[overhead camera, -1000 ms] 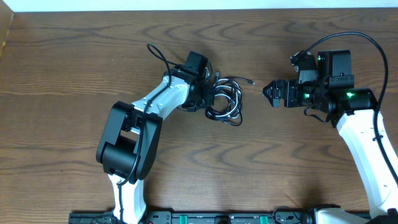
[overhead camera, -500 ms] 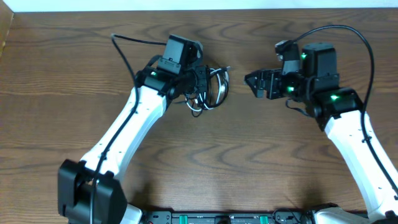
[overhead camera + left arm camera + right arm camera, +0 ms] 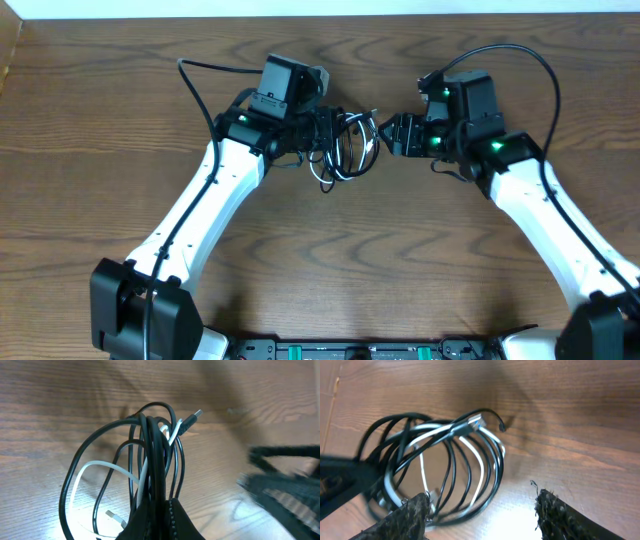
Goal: Untangle cables
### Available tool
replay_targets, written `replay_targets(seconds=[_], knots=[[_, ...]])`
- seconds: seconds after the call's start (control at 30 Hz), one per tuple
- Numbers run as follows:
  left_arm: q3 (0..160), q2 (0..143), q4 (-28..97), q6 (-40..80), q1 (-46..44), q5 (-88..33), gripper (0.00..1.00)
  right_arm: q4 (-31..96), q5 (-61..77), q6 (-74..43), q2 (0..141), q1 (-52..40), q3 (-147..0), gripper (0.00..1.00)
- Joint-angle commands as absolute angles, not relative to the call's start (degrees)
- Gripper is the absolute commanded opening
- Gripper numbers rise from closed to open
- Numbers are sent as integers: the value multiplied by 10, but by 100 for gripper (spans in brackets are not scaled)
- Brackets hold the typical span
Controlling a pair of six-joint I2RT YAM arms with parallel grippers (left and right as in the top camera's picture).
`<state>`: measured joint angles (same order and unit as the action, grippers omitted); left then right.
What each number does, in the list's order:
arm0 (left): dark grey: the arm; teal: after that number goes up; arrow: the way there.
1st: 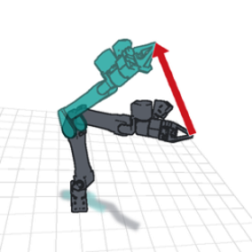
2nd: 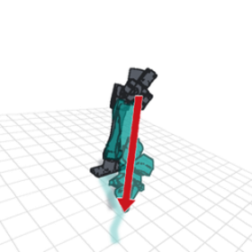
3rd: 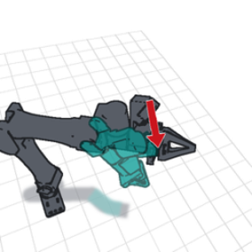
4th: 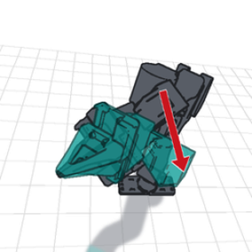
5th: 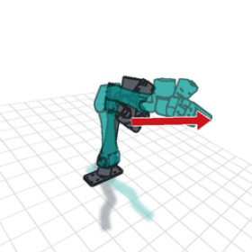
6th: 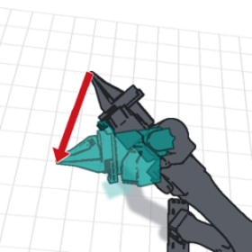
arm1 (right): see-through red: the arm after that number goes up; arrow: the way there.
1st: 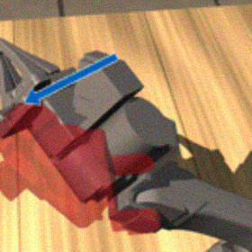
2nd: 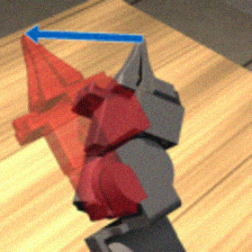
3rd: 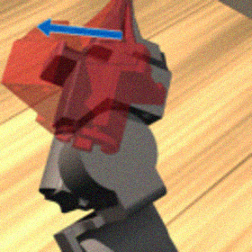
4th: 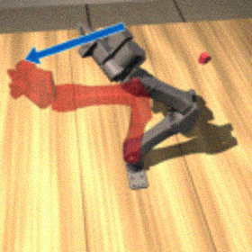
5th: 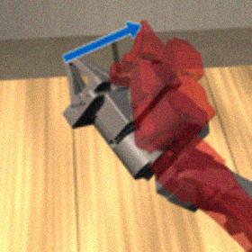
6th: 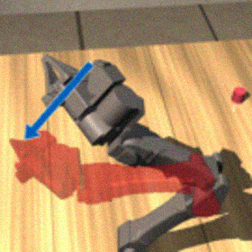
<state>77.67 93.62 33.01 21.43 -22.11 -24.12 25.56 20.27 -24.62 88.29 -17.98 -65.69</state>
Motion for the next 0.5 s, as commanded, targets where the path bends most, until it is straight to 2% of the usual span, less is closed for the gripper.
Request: replay_targets(seconds=[0.0, 0.3, 0.47], knots=[[787, 905, 327, 244, -207, -286, 7, 235, 212, -263, 913, -189, -666, 66], [787, 902, 325, 246, -206, -311, 7, 199, 256, -292, 987, -189, -666, 59], [787, 902, 320, 248, -206, -311, 7, 197, 254, -300, 1014, -192, -666, 49]])
